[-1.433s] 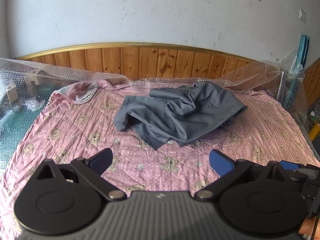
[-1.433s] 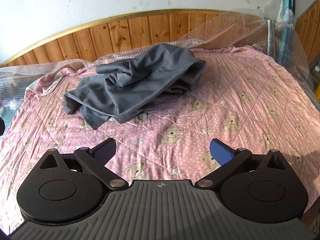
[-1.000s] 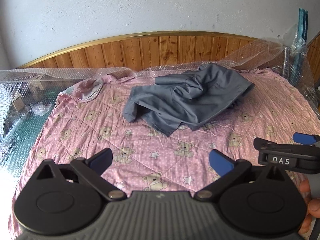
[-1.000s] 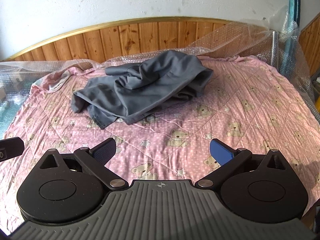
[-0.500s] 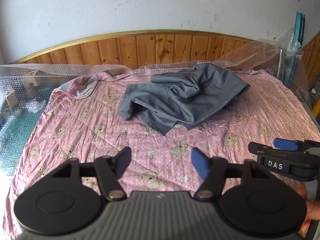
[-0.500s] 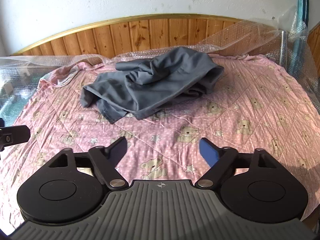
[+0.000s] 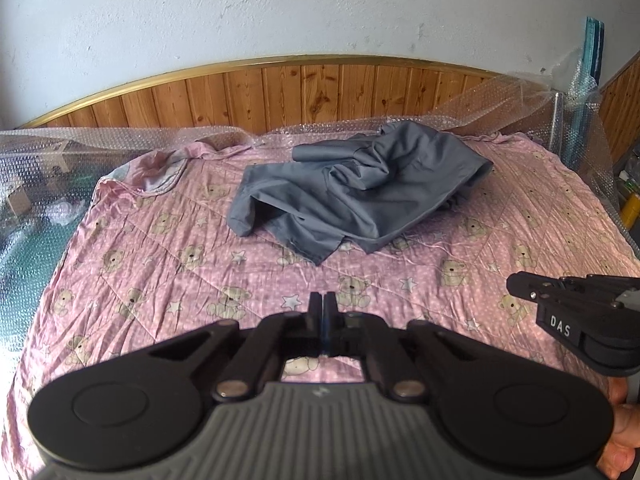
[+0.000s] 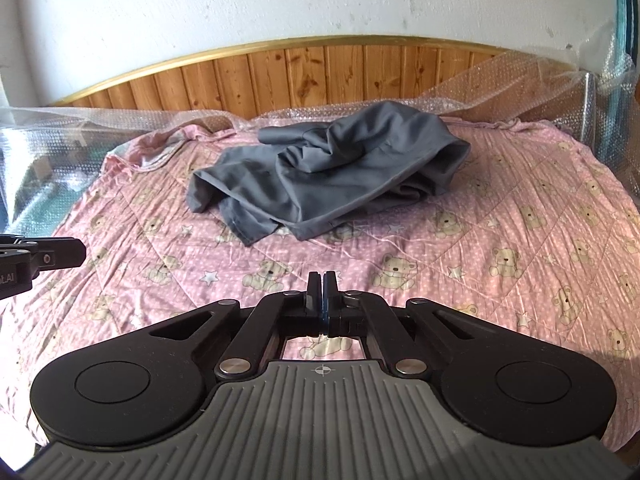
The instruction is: Fold clothes
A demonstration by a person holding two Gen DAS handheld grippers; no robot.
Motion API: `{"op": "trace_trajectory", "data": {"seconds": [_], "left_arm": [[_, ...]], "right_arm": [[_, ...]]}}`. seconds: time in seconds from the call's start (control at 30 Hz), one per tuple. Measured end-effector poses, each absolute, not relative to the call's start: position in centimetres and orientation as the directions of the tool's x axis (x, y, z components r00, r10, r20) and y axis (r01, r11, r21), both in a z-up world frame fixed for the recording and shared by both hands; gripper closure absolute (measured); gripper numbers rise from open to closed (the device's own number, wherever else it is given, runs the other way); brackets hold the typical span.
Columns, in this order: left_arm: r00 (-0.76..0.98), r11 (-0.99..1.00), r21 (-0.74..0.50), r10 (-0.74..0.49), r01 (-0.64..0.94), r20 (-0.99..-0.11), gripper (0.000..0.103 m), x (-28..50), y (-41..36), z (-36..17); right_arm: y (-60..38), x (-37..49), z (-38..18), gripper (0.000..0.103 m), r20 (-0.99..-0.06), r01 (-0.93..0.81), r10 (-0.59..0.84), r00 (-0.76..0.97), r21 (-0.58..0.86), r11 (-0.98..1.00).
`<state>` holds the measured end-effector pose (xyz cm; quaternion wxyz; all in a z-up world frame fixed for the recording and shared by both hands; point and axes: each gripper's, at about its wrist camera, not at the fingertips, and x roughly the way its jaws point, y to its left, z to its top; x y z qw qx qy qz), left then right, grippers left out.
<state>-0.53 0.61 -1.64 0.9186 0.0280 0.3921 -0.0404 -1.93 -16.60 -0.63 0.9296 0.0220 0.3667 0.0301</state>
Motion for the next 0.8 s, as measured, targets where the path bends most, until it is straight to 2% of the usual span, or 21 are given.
{"op": "trace_trajectory", "data": {"seconds": [0.53,0.57,0.6,0.63,0.67,0.7,0.73,0.77,0.8], "left_arm": [[0.665,0.998,0.024,-0.022,0.06,-0.746,0.102,0.4,0.9,-2.5],[0.664,0.998,0.025,-0.019,0.056,-0.747,0.099,0.5,0.9,-2.5],[0.667,0.998,0.022,-0.02,0.054,-0.745,0.091,0.5,0.9,-2.5],[0.67,0.999,0.018,-0.021,0.051,-0.742,0.085,0.5,1.0,-2.4],[0.673,0.999,0.014,-0.023,0.049,-0.739,0.068,0.5,1.0,-2.4],[0.679,0.999,0.005,-0.029,0.048,-0.734,0.047,0.5,1.1,-2.3],[0.688,0.999,-0.003,-0.033,0.045,-0.725,0.037,0.5,1.1,-2.2],[0.698,0.999,-0.004,-0.025,0.031,-0.716,0.02,0.6,1.0,-2.0],[0.706,1.0,-0.004,-0.017,0.02,-0.708,0.009,0.6,1.0,-1.9]], "right_arm": [[-16.3,-0.8,-1.2,0.103,-0.688,-0.043,0.059,0.723,0.04,0.998],[-16.3,-0.7,-1.3,0.103,-0.688,-0.041,0.055,0.723,0.037,0.998],[-16.3,-0.7,-1.3,0.1,-0.686,-0.034,0.045,0.726,0.03,0.999],[-16.3,-0.5,-1.4,0.093,-0.686,-0.027,0.036,0.726,0.024,0.999],[-16.4,-0.4,-1.4,0.084,-0.687,-0.02,0.026,0.727,0.018,1.0],[-16.4,-0.3,-1.5,0.073,-0.687,-0.013,0.017,0.727,0.011,1.0],[-16.6,-0.2,-1.5,0.047,-0.684,-0.01,0.014,0.73,0.01,1.0],[-16.7,-0.1,-1.5,0.036,-0.681,-0.007,0.011,0.733,0.008,1.0],[-16.8,-0.1,-1.6,0.032,-0.678,-0.004,0.008,0.735,0.007,1.0]]}}
